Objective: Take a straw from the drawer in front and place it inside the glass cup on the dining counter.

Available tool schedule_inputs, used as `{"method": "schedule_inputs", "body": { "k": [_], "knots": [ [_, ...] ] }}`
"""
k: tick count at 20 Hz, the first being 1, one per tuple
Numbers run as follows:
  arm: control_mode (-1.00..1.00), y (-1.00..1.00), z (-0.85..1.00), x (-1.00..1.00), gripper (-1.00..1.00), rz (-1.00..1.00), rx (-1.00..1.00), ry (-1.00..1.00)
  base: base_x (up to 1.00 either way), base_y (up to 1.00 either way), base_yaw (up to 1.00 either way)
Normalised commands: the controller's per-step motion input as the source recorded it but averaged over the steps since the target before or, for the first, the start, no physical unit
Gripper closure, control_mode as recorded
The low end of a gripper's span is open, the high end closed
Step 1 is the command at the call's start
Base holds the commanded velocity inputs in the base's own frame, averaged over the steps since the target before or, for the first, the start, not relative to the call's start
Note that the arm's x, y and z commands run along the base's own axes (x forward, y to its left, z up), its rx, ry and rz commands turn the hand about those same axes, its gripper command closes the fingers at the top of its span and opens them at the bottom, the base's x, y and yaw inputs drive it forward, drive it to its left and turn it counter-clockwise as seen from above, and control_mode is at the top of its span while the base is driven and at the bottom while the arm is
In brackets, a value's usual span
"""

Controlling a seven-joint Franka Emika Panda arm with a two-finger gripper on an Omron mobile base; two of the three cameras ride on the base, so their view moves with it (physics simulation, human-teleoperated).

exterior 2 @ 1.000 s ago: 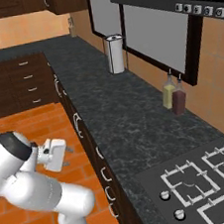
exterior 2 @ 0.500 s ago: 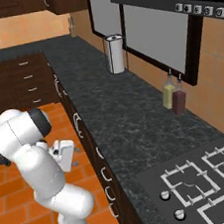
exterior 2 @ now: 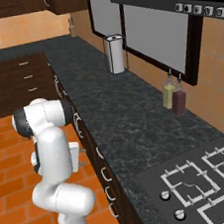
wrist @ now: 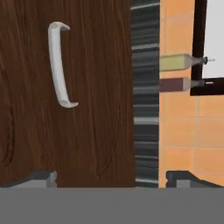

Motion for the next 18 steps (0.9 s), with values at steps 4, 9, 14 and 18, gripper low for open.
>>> {"method": "schedule_inputs", "body": {
  "k": [4,9,14,18],
  "knots": [
    [-1.00,-0.07,-0.29,0.44,-1.00,-0.02,-0.05,0.00,0.00,0.00,0.00],
    [-1.00,-0.11,-0.27,0.47,-1.00,-0.01,-0.02,0.00,0.00,0.00,0.00],
    [-1.00,-0.18,-0.26,0.44,-1.00,0.00,0.00,0.00,0.00,0.00,0.00],
    [-1.00,-0.21,-0.25,0.36,-1.00,0.00,0.00,0.00,0.00,0.00,0.00]
  ]
}}
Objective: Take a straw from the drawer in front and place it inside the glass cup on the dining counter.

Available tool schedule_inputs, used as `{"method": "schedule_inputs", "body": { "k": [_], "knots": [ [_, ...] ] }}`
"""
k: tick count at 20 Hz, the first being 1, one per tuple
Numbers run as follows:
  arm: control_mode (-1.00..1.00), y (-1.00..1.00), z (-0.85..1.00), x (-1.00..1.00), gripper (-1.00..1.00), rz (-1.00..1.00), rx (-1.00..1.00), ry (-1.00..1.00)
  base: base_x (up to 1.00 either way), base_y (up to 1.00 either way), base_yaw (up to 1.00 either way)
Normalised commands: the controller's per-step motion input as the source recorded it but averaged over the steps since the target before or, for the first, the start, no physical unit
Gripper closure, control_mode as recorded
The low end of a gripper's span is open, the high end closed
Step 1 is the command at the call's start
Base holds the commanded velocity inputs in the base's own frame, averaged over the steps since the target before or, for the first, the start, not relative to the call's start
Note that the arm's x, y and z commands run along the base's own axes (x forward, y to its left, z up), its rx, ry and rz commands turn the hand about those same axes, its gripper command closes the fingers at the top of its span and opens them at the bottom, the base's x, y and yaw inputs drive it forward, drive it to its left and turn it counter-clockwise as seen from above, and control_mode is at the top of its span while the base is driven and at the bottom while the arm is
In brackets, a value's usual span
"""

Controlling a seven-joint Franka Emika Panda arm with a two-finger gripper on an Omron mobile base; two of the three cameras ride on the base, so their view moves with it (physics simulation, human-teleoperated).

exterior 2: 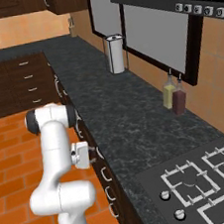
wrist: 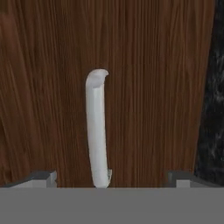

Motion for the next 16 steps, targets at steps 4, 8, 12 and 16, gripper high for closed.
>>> {"method": "schedule_inputs", "body": {
  "k": [4,8,12,16],
  "knots": [
    [-1.00,-0.21,-0.21,0.14,-1.00,0.00,0.00,0.00,0.00,0.00,0.00],
    [-1.00,-0.24,-0.12,0.00,-1.00,0.00,0.00,-0.01,0.00,0.00,0.00],
    [-1.00,-0.19,-0.10,0.12,-1.00,0.00,0.02,-0.03,0.00,0.00,0.00],
    [-1.00,-0.09,-0.08,0.26,-1.00,0.00,0.03,-0.03,0.00,0.00,0.00]
  ]
}}
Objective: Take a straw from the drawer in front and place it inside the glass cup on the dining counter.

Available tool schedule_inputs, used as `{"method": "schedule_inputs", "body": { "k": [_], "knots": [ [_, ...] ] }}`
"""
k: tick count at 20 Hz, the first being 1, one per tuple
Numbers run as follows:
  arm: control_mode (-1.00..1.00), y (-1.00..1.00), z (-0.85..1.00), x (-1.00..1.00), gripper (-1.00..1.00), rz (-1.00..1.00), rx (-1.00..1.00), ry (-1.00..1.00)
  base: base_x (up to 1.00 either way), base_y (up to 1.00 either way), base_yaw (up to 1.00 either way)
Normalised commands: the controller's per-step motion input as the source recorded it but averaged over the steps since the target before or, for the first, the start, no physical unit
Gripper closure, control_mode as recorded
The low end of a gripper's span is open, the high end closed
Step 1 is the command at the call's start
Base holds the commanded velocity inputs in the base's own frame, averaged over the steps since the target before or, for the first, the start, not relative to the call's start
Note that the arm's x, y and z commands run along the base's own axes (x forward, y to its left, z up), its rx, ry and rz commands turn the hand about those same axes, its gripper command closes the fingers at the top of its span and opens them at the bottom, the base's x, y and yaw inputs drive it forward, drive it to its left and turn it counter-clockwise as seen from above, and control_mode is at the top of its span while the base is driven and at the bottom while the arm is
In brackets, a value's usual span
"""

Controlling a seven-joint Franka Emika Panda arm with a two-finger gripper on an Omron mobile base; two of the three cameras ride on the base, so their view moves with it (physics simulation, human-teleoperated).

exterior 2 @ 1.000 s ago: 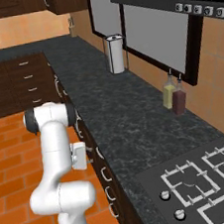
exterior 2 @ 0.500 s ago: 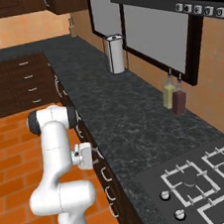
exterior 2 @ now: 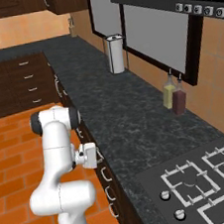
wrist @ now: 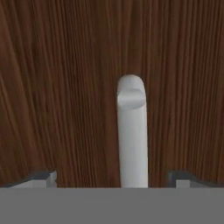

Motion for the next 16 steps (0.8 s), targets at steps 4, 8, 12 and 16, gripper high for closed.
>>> {"method": "schedule_inputs", "body": {
  "k": [4,8,12,16],
  "knots": [
    [-1.00,-0.07,-0.04,0.11,1.00,0.00,0.04,-0.02,0.00,0.00,0.00],
    [-1.00,0.00,-0.05,0.00,1.00,0.01,0.03,-0.01,0.00,0.00,0.00],
    [-1.00,0.04,0.00,-0.28,1.00,0.03,0.02,-0.07,0.00,0.00,0.00],
    [-1.00,0.40,0.00,-0.56,1.00,0.07,0.02,-0.06,0.00,0.00,0.00]
  ]
}}
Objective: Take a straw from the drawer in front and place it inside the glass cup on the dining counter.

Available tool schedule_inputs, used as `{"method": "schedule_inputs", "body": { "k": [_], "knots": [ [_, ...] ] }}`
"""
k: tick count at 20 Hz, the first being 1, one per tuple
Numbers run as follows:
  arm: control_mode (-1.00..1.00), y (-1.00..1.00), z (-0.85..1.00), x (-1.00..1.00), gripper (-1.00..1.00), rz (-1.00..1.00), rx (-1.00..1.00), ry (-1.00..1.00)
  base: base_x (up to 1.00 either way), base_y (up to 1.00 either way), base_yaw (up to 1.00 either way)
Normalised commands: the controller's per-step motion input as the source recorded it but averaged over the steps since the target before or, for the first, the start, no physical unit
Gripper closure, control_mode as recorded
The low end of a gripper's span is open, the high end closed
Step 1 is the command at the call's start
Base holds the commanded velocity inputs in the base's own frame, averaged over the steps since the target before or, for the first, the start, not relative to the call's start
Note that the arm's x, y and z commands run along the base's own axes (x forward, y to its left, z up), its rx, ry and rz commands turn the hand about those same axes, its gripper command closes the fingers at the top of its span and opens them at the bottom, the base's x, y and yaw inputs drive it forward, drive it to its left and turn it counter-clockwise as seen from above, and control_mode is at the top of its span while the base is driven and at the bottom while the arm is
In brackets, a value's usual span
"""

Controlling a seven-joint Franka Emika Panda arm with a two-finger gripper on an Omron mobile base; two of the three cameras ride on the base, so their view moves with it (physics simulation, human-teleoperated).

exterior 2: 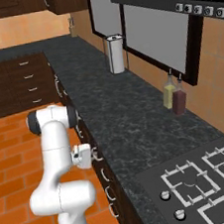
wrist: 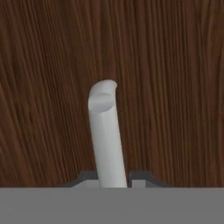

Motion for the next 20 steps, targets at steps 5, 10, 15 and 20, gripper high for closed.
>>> {"method": "schedule_inputs", "body": {
  "k": [5,10,15,20],
  "knots": [
    [-1.00,0.72,0.00,-0.63,1.00,0.11,0.05,-0.01,0.00,0.00,0.00],
    [-1.00,0.92,0.00,-0.50,1.00,0.10,0.05,0.00,0.00,0.00,0.00],
    [-1.00,1.00,0.00,-0.41,1.00,0.09,0.06,0.05,0.00,0.00,0.00],
    [-1.00,1.00,0.00,-0.38,1.00,0.07,0.09,0.11,0.00,0.00,0.00]
  ]
}}
